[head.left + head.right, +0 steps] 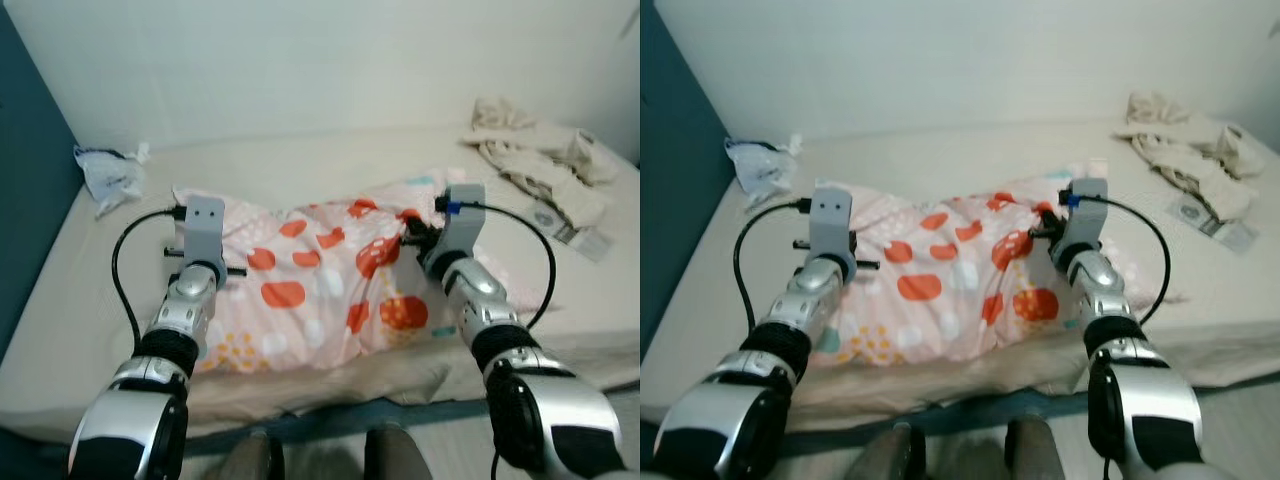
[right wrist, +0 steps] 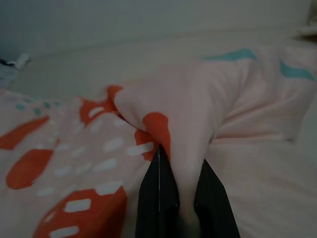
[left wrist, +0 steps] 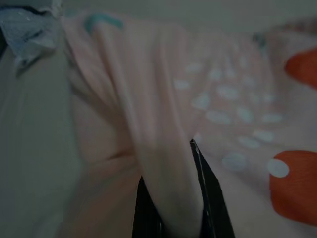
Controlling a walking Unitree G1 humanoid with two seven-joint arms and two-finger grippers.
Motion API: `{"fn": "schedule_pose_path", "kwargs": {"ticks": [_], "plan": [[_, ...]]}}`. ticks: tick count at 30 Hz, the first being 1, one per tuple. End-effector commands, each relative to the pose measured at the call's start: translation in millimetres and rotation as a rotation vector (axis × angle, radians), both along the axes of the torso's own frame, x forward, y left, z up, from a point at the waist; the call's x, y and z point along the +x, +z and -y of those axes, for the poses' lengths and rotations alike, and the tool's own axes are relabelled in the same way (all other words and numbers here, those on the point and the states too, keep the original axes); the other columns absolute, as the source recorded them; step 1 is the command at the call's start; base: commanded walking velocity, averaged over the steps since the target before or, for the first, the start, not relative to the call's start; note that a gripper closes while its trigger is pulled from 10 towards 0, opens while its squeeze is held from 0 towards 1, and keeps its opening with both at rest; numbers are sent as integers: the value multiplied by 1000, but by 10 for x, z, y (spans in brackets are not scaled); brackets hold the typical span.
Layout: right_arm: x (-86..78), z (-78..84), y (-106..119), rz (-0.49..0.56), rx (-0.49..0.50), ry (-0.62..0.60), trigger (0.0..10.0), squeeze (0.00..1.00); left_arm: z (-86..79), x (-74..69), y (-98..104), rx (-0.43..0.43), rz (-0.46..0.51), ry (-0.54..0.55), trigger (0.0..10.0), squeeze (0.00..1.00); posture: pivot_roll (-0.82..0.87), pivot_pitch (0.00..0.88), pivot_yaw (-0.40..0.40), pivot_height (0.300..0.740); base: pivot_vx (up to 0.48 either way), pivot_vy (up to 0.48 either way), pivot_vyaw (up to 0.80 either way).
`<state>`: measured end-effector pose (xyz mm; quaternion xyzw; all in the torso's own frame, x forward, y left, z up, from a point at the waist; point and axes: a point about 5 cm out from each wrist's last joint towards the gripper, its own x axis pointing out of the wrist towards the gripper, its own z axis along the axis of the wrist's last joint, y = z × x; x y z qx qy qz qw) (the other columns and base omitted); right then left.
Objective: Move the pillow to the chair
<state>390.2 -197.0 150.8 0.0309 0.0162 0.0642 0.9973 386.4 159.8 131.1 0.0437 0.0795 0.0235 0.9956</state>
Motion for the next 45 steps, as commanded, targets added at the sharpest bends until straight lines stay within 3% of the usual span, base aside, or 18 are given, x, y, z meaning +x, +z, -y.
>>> {"fn": "schedule_pose_path", "kwargs": {"ticks": [1,10,11,13,14,19,27,28,29,31,34,35,39,42,45], "plan": [[41,-8,142,63,2,-1,10000,0,58,59,151,26,56,-32,10000,0,1,125,44,607,0,0,0],[91,123,403,161,60,-48,10000,0,194,157,453,-11,163,-80,10000,0,4,128,50,607,0,0,0],[94,151,420,164,53,-68,10000,937,224,162,491,-67,184,-97,10000,0,4,128,50,607,0,0,0],[95,169,431,164,46,-83,10000,937,241,165,514,-107,197,-108,10000,0,3,126,51,607,0,0,0],[96,190,466,184,43,-96,10000,1000,239,170,548,-136,215,-97,10000,973,2,126,52,607,0,0,0],[108,308,680,266,35,-144,10000,1000,176,205,682,-204,268,-44,10000,1000,0,125,56,607,0,0,0],[138,394,785,237,26,-169,10000,1000,50,220,748,-169,290,-14,10000,1000,2,123,45,607,0,0,0],[137,377,763,234,32,-160,10000,0,-12,211,760,-172,303,-8,10000,275,2,120,43,607,0,0,0],[132,357,738,235,32,-148,10000,0,-73,198,773,-179,319,-4,10000,0,2,116,40,607,0,0,0],[126,342,715,238,30,-142,10000,0,-138,184,791,-186,337,1,10000,0,2,115,40,607,0,0,0],[95,280,602,242,28,-109,10000,0,-468,115,818,-137,368,39,10000,0,-4,106,39,607,0,0,0],[70,242,480,212,16,-82,10000,0,-675,71,718,-42,305,65,10000,0,-4,102,36,607,0,0,0],[18,225,288,164,12,-78,10000,0,-896,-27,447,168,162,54,10000,0,-2,94,27,607,0,0,0],[-20,232,184,143,25,-88,10000,0,-971,-109,291,209,107,10,10000,16,0,91,21,607,0,0,0],[-56,213,94,130,34,-83,10000,0,-1144,-212,196,248,70,55,10000,0,-2,91,23,607,0,0,0]]}}
